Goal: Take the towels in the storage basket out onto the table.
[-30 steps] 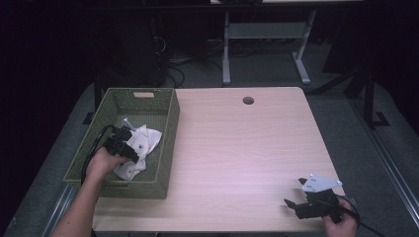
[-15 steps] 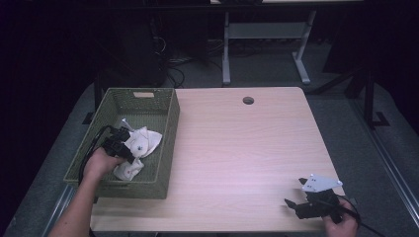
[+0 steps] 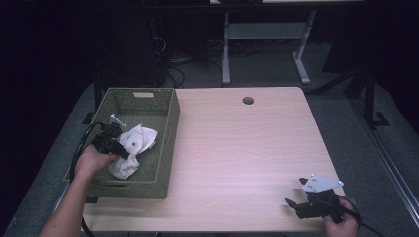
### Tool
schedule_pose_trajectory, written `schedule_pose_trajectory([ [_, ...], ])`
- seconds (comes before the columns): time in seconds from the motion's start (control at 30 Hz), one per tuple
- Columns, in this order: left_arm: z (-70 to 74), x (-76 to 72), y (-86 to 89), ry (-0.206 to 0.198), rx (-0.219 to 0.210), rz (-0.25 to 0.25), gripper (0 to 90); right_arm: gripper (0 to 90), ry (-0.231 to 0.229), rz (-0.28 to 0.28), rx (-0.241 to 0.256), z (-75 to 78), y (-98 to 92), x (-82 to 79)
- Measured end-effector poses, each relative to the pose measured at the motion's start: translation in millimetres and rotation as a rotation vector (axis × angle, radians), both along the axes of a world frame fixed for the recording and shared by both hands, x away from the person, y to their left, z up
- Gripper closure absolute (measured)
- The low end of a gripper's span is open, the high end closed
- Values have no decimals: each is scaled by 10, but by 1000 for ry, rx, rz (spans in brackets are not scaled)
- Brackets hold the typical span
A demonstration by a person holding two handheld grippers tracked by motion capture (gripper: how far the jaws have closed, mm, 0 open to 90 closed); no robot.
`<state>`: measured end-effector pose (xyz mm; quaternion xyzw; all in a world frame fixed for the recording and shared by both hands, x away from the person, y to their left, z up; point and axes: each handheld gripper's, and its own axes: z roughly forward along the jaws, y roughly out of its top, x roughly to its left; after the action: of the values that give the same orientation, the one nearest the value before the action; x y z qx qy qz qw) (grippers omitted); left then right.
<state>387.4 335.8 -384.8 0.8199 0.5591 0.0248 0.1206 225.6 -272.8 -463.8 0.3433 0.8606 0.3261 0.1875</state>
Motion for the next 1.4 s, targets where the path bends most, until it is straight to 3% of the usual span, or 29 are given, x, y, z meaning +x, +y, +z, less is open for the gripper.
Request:
schedule_pose_trajectory([
  [0.37,100,4,68,-23,-57,9,761,140,-2,-5,1,-10,-4,-5],
  [0.87,327,-62,213,-97,-170,52,761,140,-5,-12,-1,-16,-16,2],
  [1.03,367,-74,216,-101,-189,43,761,140,-9,-27,1,-6,-33,-3],
  [1.13,398,-77,228,-106,-236,37,761,140,-12,-26,-1,-4,-28,-5],
  [1.4,489,-84,200,-134,-260,29,761,140,-10,-16,-2,-10,15,-2],
])
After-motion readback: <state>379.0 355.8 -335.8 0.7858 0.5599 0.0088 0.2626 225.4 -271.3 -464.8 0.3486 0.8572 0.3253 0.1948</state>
